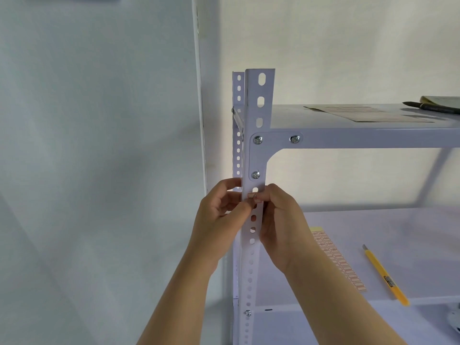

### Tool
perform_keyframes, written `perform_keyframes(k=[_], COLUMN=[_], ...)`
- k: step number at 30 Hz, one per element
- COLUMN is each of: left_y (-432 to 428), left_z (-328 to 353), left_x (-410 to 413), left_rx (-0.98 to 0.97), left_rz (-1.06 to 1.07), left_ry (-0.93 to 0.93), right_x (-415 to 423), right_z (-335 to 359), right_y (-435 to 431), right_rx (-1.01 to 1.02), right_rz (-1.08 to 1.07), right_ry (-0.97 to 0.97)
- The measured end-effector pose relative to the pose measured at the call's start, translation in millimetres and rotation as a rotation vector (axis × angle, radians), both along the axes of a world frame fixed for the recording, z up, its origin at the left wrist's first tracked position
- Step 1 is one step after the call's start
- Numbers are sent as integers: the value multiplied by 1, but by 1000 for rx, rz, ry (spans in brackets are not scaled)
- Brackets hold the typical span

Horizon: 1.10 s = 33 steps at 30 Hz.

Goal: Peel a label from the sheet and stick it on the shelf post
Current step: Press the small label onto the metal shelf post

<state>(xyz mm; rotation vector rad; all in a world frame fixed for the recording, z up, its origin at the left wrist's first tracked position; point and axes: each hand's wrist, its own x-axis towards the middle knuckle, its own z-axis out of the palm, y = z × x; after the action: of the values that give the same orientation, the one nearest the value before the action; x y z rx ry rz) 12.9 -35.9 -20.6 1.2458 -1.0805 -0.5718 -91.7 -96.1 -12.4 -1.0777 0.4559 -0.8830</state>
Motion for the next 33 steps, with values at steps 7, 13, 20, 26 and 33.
perform_keyframes(k=[7,13,20,26,33], left_y=[-2,-2,-1,-2,-2], left_z=[-2,-3,-3,-4,-4], left_x=[0,2,1,1,1], left_rx=[-13,-21,-17,-23,-25], left_rz=[-11,-25,-18,-14,-15], left_ry=[9,19,22,15,5], right_x=[0,-2,-5,-3,-4], right_z=[-3,0,3,4,-5], right_y=[4,7,4,1,-1], right_rx=[12,28,25,60,52], right_rz=[-31,-12,26,2,-19], right_ry=[-4,-25,-35,-16,-19])
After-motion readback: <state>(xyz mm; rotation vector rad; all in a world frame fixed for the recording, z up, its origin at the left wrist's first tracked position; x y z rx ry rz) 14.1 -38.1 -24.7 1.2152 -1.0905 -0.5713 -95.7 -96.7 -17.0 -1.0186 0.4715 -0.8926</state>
